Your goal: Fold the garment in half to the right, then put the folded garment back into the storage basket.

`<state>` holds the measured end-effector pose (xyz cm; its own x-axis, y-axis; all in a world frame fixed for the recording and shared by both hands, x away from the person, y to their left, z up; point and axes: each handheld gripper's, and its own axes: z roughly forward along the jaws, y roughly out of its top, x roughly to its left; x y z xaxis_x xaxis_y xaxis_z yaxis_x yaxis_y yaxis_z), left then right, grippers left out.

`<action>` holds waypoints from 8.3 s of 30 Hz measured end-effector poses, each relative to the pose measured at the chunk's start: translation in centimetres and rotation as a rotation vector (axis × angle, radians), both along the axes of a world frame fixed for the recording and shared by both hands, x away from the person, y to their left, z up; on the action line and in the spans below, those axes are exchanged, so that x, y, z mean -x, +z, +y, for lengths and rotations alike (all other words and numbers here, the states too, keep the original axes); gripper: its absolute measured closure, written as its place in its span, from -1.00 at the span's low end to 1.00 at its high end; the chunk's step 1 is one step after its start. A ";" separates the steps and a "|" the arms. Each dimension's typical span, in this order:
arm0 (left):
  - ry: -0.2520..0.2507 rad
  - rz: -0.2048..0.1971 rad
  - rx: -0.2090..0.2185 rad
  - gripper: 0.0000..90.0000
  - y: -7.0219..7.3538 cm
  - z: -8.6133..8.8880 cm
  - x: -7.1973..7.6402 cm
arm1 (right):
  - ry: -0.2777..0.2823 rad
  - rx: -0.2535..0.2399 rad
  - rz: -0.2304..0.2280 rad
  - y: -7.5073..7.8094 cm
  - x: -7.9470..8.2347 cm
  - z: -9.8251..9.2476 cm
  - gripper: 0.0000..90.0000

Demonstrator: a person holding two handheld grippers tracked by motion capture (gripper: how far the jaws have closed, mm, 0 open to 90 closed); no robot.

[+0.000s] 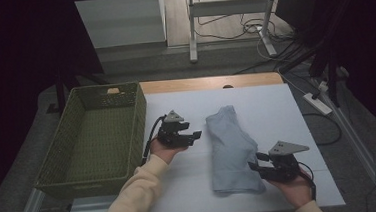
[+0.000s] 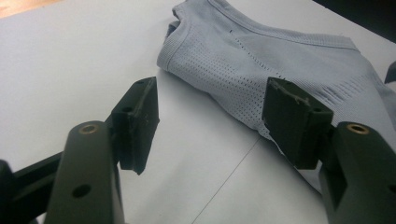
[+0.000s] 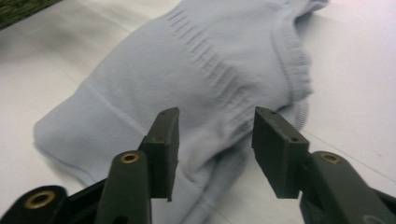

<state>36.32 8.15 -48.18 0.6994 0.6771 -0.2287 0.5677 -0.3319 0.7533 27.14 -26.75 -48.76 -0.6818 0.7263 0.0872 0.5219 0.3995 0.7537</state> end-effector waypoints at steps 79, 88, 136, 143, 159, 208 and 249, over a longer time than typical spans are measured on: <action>0.049 0.068 0.098 -0.47 -0.1 0.1 -0.9 | 0.389 0.247 0.006 -3.2 3.2 11.5 -0.03; 0.057 0.067 0.101 -0.47 -0.1 0.3 -0.9 | 0.383 0.284 -0.018 -3.0 3.3 11.6 0.25; 0.072 0.060 0.110 -0.47 0.1 0.9 -1.0 | 0.597 0.085 -0.031 -2.2 4.7 11.9 0.77; 0.073 0.063 0.110 -0.47 0.1 0.9 -1.0 | 0.639 0.069 -0.012 -2.0 5.5 11.4 0.76; 0.066 0.081 0.089 -0.47 -0.9 -0.3 -1.8 | 0.376 -0.156 -0.054 1.0 4.1 5.7 0.04; -0.010 0.120 -0.016 -0.41 -4.2 -5.3 -9.6 | 0.175 -0.113 -0.025 0.4 1.7 2.5 -0.12; -0.217 0.122 -0.098 0.54 -6.1 -9.4 -8.4 | 0.169 -0.101 -0.031 0.3 1.6 2.4 -0.14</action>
